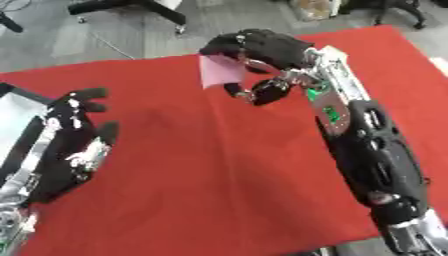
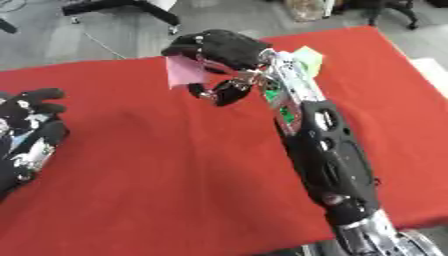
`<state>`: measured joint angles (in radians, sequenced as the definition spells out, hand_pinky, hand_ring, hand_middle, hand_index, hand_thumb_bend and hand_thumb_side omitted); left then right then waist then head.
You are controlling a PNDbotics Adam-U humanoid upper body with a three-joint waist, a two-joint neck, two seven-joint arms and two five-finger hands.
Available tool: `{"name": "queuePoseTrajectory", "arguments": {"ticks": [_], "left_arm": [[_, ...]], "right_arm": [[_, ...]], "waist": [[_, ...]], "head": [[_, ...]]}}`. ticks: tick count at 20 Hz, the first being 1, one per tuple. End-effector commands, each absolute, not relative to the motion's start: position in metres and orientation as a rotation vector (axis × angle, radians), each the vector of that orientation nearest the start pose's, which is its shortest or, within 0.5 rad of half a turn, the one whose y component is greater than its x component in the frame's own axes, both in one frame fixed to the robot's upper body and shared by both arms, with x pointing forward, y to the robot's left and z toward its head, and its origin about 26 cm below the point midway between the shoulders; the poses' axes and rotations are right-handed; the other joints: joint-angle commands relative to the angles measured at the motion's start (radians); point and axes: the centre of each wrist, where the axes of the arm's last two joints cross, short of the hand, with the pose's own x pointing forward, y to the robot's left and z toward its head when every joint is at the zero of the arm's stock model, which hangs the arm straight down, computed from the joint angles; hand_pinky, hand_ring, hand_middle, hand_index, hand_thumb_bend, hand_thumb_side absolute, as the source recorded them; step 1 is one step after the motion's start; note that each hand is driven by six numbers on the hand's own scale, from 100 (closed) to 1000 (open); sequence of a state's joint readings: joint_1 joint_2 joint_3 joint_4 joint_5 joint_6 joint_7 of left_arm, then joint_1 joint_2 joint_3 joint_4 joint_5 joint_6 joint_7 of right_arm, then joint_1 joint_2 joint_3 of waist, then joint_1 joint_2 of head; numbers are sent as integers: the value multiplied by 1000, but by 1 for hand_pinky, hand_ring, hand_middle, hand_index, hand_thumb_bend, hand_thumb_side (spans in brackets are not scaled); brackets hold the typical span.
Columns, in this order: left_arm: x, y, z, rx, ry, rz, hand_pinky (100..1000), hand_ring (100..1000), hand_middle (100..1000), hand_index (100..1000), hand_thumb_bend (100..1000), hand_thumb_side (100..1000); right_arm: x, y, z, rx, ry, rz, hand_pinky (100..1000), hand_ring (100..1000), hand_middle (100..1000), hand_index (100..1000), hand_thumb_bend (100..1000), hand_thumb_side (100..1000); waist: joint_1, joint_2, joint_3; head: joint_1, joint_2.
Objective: Pick up the objects with one hand, pass them to the other hand, and then place them into the box on the other side of the table.
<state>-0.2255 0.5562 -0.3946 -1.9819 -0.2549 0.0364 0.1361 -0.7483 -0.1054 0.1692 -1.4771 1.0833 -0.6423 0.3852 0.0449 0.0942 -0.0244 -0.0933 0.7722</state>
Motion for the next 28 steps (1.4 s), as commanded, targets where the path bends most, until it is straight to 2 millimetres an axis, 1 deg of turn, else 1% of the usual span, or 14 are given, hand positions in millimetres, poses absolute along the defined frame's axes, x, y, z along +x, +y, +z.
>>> {"name": "queuePoseTrajectory", "arguments": {"ticks": [1,4,7,11,16,24,26,28], "left_arm": [[278,217,156,343,-2142,-919,569,797,831,910,339,712],[281,214,164,339,-2181,-934,580,804,839,912,377,676],[283,210,171,345,-2198,-984,594,813,847,917,402,653],[286,205,182,423,-2220,-1016,622,827,861,927,462,604],[287,198,186,506,-2222,-1043,655,840,872,936,528,581],[287,190,190,684,-2184,-1135,694,838,867,941,561,549],[286,187,191,731,-2173,-1163,705,836,865,941,572,543],[286,183,191,778,-2156,-1179,712,835,863,941,577,537]], "right_arm": [[392,-121,215,752,2345,-2073,809,761,384,711,100,100],[387,-114,215,730,2312,-2070,803,756,387,719,100,100],[381,-105,217,704,2269,-2059,799,752,388,724,100,100],[376,-96,219,666,2233,-2041,796,750,389,728,100,100],[372,-92,222,651,2215,-2023,794,746,388,730,100,100],[367,-87,228,636,2170,-2013,786,739,389,737,100,100],[366,-86,230,642,2159,-2004,783,735,379,739,109,100],[365,-85,233,649,2151,-1993,779,731,343,738,117,100]], "waist": [[12,-20,-2],[10,-19,-2],[11,-18,-2],[9,-16,-3],[7,-12,-6],[7,-13,-7],[7,-13,-9],[6,-12,-11]], "head": [[10,-2],[16,-2],[18,-2],[21,-2],[24,-2],[27,-2],[30,-2],[32,-2]]}}
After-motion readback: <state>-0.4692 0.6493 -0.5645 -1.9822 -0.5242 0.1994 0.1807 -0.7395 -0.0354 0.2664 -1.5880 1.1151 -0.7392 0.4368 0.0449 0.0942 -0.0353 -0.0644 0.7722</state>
